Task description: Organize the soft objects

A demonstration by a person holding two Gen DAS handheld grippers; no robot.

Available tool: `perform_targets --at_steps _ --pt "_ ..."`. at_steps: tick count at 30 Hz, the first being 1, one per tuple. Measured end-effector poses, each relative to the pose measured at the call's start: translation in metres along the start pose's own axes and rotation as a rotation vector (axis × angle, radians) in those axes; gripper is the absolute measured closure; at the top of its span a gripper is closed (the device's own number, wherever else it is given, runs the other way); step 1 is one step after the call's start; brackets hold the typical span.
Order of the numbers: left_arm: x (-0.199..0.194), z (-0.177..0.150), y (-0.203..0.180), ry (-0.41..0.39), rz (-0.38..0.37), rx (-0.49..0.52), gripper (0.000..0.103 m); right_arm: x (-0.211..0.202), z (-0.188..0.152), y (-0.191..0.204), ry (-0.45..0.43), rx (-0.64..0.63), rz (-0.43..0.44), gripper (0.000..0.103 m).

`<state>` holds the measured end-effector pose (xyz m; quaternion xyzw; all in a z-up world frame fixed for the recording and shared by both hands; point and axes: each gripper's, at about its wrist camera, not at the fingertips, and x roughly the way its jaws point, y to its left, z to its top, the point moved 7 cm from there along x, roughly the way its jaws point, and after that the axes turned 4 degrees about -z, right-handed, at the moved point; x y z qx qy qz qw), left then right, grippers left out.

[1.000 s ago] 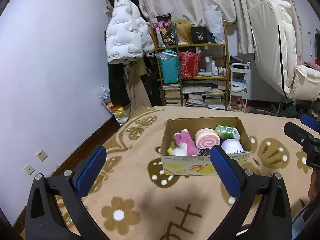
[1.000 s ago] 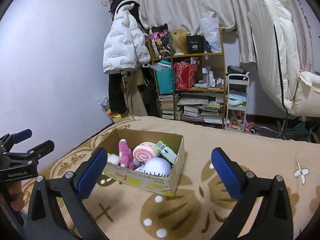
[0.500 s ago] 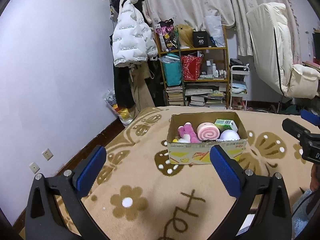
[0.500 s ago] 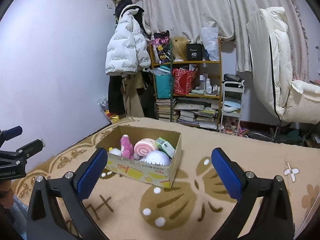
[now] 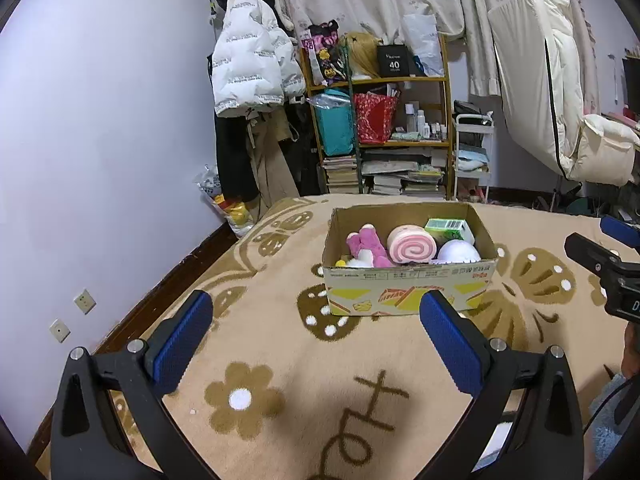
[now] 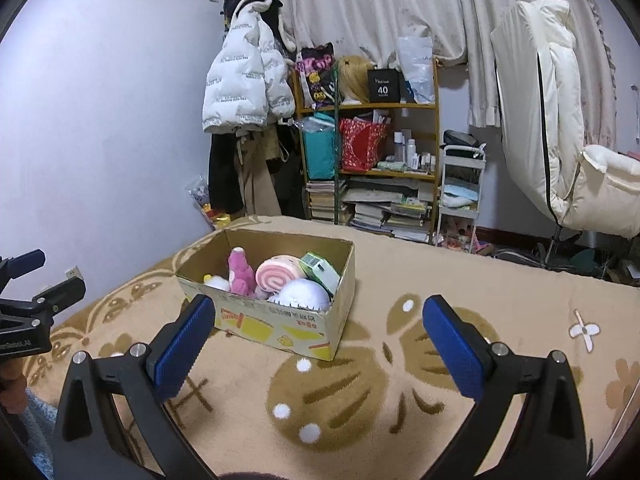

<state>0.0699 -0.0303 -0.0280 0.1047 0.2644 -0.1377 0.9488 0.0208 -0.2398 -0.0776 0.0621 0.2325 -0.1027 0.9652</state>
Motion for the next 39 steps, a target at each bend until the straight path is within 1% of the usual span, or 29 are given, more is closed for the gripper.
perform_targets --at_steps 8,15,25,29,33,39 --pt "0.01 -0.002 0.003 0.019 -0.015 -0.017 0.001 0.007 0.004 0.0 0.008 0.003 -0.008 0.0" --pt "0.013 -0.003 -0.002 0.028 -0.038 0.001 0.001 0.009 0.003 -0.001 0.008 0.002 -0.009 0.0" --pt "0.008 -0.004 -0.009 0.01 -0.021 0.018 0.001 0.01 0.001 0.0 0.005 0.004 -0.012 0.0" --pt "0.006 -0.003 -0.012 0.008 -0.034 0.029 0.001 0.01 0.0 0.001 0.007 0.003 -0.014 0.0" --pt "0.007 -0.004 -0.016 0.006 -0.03 0.048 0.001 0.01 -0.001 0.002 0.006 0.003 -0.015 0.0" --pt "0.007 -0.006 -0.017 0.013 -0.034 0.049 0.001 0.01 -0.002 0.005 0.0 0.001 -0.016 0.0"
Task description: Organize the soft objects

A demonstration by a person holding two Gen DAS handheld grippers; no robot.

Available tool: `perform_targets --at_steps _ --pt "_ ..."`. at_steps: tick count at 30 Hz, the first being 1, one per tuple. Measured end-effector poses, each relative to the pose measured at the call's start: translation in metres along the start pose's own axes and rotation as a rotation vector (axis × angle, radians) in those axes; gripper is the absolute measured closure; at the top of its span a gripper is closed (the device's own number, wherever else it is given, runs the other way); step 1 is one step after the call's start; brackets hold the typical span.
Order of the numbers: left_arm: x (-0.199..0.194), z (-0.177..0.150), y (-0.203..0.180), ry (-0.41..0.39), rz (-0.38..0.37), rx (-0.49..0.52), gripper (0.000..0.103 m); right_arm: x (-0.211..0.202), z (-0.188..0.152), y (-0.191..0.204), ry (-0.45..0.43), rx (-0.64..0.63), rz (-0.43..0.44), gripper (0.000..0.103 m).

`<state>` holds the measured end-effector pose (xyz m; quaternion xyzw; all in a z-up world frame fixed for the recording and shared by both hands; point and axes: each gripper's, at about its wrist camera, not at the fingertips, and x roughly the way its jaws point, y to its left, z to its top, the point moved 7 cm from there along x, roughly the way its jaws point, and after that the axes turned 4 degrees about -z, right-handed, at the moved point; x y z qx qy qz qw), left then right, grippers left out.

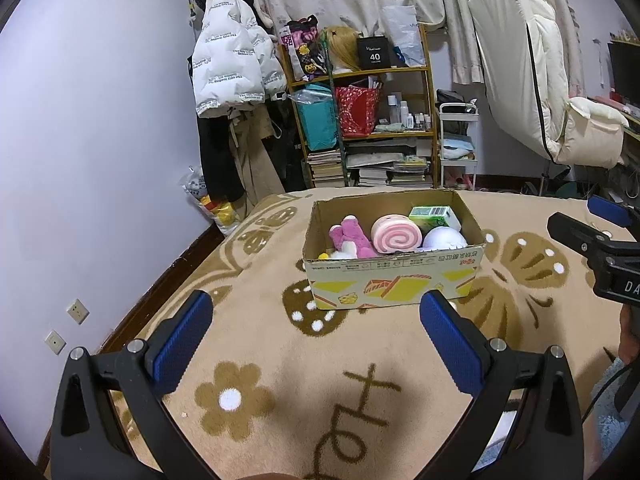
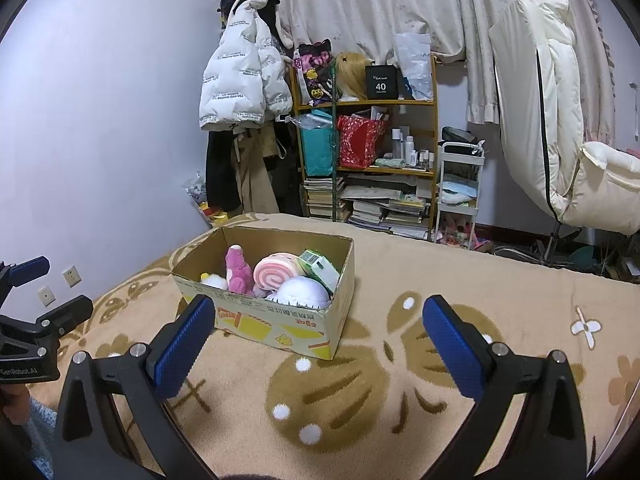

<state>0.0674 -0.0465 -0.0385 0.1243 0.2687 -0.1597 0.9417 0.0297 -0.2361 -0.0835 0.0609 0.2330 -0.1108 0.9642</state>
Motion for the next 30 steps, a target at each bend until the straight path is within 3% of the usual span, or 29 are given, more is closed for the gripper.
perform_targets --at_steps 30 --pt "0.0007 0.0005 -0.0009 -0.002 0.004 -0.013 0.001 -0.0007 0.0006 -0.0012 0.0 -0.001 0.001 0.0"
